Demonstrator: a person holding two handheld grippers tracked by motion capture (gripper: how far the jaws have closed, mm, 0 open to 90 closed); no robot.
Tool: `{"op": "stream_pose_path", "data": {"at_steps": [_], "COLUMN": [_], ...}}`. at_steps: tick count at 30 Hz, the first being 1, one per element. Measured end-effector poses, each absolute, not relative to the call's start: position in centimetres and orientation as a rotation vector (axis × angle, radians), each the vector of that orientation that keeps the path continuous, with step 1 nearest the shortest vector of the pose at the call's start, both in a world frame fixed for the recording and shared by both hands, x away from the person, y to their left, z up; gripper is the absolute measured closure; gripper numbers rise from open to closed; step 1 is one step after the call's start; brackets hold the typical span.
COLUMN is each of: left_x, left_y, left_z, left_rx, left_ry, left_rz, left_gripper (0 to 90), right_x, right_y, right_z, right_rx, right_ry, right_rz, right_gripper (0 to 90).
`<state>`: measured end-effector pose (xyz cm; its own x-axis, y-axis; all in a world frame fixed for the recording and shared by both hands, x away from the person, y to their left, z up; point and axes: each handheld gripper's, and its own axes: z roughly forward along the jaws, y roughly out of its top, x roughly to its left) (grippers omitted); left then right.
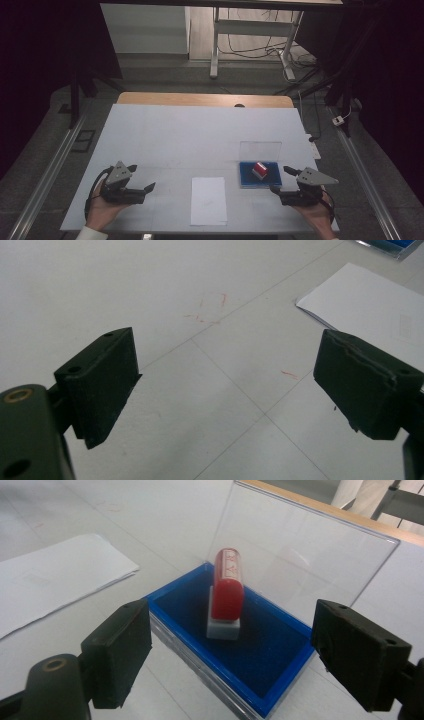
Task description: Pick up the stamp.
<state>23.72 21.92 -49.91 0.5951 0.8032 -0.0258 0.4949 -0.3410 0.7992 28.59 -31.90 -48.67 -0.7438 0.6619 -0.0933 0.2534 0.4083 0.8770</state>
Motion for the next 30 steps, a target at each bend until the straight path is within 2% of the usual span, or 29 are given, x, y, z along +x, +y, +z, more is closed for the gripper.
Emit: {"op": "stream_pose_path", "data": {"at_steps": [30], "left_x": [23.6], "left_y": [22.2], "left_z": [-49.9], "left_rx": [2.002], "left_ry": [1.054], "left_rz": [0.486], "left_gripper": [11.0], "right_x": [28.2], "right_y": [-31.8], "right_z": [-47.6], "right_rx": [0.815], "right_ry": [2.255], "right_rz": [1.277], "right_gripper": [22.8]}}
